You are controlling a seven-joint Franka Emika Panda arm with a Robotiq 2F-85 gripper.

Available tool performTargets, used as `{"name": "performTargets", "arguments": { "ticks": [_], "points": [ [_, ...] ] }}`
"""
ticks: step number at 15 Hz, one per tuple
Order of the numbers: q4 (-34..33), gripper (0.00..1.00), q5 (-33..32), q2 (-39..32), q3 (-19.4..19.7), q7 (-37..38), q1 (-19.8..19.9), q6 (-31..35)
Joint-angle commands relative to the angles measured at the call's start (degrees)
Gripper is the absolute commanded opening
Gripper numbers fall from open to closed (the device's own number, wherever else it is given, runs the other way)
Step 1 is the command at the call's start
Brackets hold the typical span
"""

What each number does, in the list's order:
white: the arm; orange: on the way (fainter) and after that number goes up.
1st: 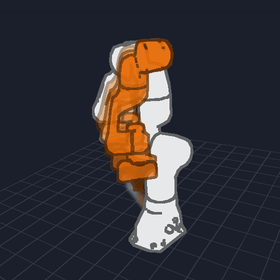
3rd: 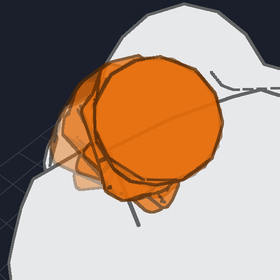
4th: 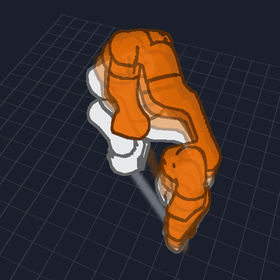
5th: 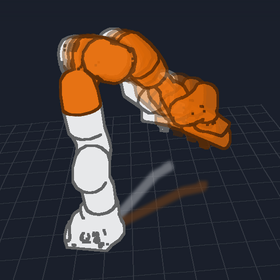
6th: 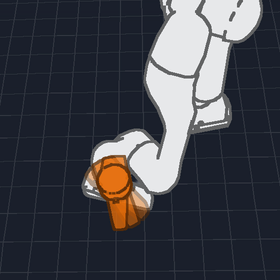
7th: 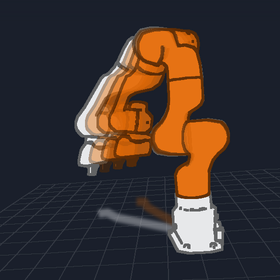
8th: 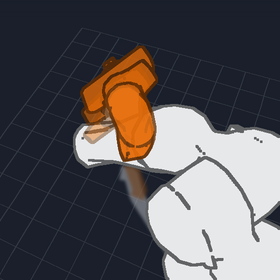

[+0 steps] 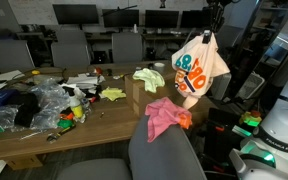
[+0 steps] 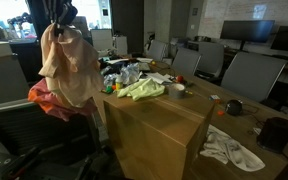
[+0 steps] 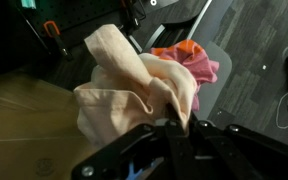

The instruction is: Pick up the clothes from the box and put it on the table.

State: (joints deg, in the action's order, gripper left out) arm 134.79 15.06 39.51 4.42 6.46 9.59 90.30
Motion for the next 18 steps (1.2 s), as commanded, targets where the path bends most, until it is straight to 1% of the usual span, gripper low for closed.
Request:
{"name": "performTargets", "arguments": {
  "ticks": [1, 3, 7, 13, 15, 18],
  "points": [
    [-2.47, 0.02, -2.88, 1.33, -1.72, -3.52, -3.20, -2.84],
    [-3.16, 0.02, -3.82, 1.67, -3.18, -4.79, -5.11, -3.78],
    [-4.76, 0.02, -6.29, 2.19, -7.67, -4.43, -8.77, -5.20],
    [-8.10, 0.02, -9.57, 1.51, -13.37, -4.44, -13.70, -7.15],
    [-8.90, 0.02, -10.09, 0.41, -14.62, -4.90, -15.16, -6.47],
    [-10.67, 0.02, -10.68, -4.38, -17.51, -2.82, -15.93, -4.05]
  ]
}}
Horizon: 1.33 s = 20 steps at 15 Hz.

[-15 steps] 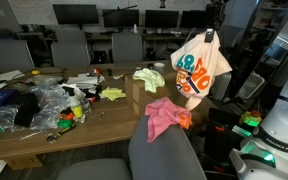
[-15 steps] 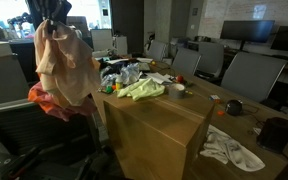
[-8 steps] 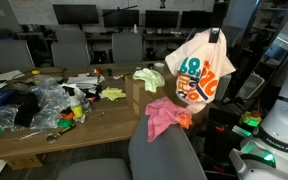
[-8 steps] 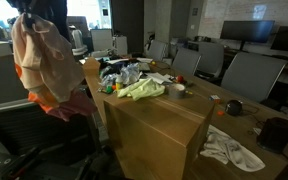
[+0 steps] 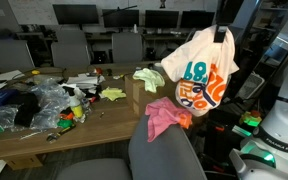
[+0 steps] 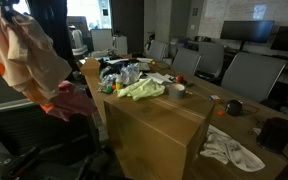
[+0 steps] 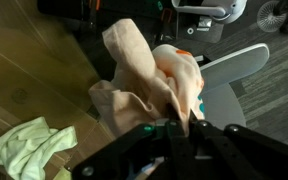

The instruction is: Pick up the clothes from the box and put it on the table.

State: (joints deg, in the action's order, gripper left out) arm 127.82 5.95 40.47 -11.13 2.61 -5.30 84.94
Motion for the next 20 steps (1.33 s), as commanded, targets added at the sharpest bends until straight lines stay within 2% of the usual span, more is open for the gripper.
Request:
{"name": "performTargets", "arguments": {
  "ticks": [1, 5, 8, 14, 20],
  "points": [
    [-4.10, 0.02, -1.74, -6.88, -2.86, 1.51, -1.23, 2.45],
    [-7.31, 0.02, -4.12, -15.06, -6.63, 3.89, -2.04, 5.08],
    [-9.82, 0.02, -6.73, -19.93, -7.96, 5.51, -2.99, 4.96],
    [-13.77, 0.02, -9.43, -28.26, -7.29, 7.74, -3.85, 3.65],
    [-14.88, 0.02, -8.29, -34.00, -5.09, 10.66, -3.70, 3.40]
  ]
}}
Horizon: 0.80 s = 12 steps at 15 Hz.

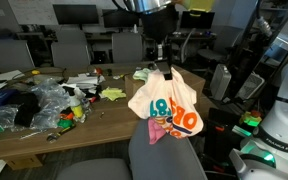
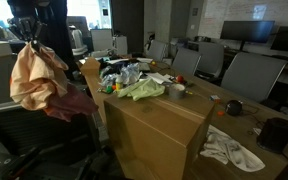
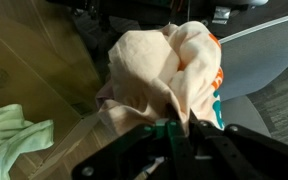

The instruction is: Pick up the clothes from the box and put it on the table.

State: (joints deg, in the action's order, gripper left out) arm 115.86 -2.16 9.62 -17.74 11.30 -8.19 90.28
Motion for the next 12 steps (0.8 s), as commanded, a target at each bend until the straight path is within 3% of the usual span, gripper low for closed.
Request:
{"name": "performTargets", "arguments": {
  "ticks": [1, 12],
  "points": [
    [-2.87, 0.02, -0.25, -4.00, 1.94, 2.43, -0.78, -1.84],
    [-0.18, 0.02, 0.85, -5.86, 6.15, 8.28, -0.20, -2.53]
  ]
}}
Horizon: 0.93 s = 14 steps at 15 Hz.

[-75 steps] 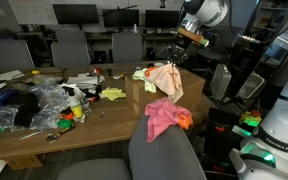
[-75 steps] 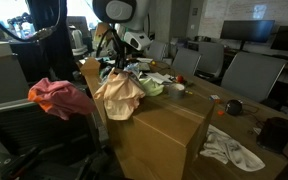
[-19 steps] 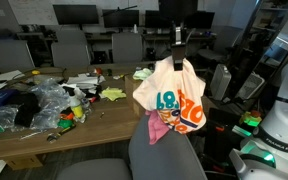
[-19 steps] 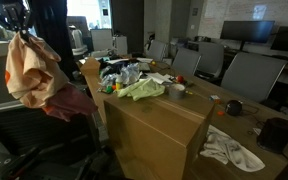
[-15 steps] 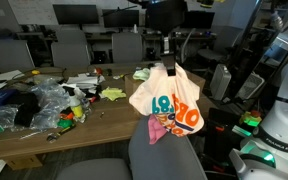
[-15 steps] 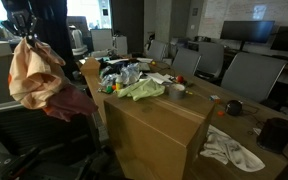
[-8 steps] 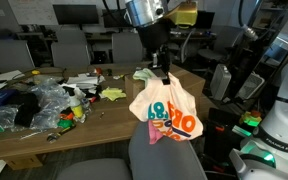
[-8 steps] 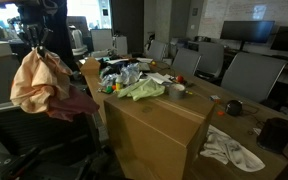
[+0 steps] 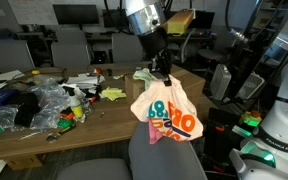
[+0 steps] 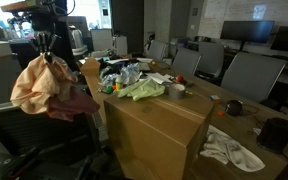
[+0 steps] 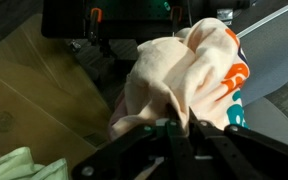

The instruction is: Pick up the clothes from the box and put it on the table.

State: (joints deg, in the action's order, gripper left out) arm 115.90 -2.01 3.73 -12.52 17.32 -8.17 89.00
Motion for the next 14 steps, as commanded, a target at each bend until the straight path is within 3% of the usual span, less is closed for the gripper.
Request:
{"name": "performTargets", "arguments": {
  "ticks": [1, 14],
  "points": [
    [0.13, 0.02, 0.84, 0.21, 1.17, 2.79, -0.16, -1.23],
    [3.82, 0.02, 5.52, -0.98, 4.63, 6.24, 1.73, 0.69]
  ]
}}
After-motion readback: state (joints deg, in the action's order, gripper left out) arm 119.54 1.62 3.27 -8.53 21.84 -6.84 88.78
